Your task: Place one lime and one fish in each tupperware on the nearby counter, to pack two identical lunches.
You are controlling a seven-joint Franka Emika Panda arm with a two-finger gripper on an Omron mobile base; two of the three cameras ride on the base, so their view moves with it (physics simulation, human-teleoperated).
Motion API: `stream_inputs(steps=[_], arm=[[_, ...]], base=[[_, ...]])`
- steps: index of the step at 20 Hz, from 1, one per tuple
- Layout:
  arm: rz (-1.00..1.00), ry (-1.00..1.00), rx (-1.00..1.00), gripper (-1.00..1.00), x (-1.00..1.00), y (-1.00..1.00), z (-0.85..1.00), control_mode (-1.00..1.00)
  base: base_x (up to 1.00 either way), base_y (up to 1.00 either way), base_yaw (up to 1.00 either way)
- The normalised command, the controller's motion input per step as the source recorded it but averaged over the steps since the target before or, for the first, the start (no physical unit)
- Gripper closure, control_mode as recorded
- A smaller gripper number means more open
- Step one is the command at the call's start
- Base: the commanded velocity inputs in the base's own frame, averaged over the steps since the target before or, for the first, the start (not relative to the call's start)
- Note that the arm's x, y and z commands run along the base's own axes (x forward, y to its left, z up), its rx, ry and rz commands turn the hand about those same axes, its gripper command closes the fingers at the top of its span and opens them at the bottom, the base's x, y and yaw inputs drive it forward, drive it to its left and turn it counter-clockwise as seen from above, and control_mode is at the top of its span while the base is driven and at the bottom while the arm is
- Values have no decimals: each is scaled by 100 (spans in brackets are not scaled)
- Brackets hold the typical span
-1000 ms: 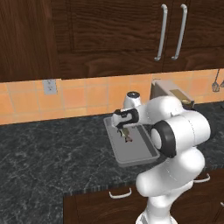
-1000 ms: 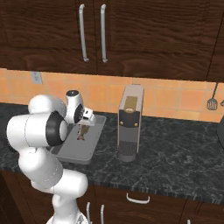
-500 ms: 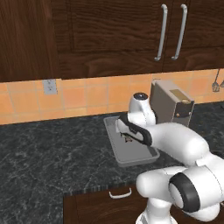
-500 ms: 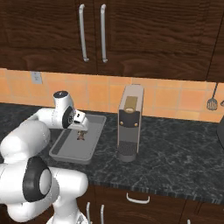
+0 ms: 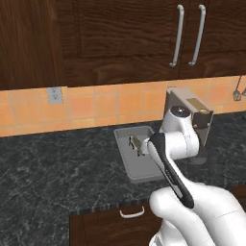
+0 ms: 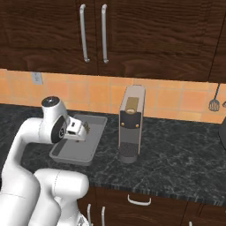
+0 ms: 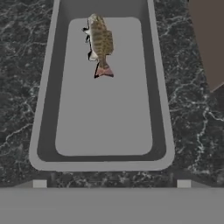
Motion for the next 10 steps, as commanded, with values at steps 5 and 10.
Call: stream_inputs(steps=[5, 10], arm=[[1, -23, 1, -100, -100, -9, 53, -100], [0, -24, 0, -100, -98, 0, 35, -100]], base=[[0, 0, 0], [0, 0, 0]])
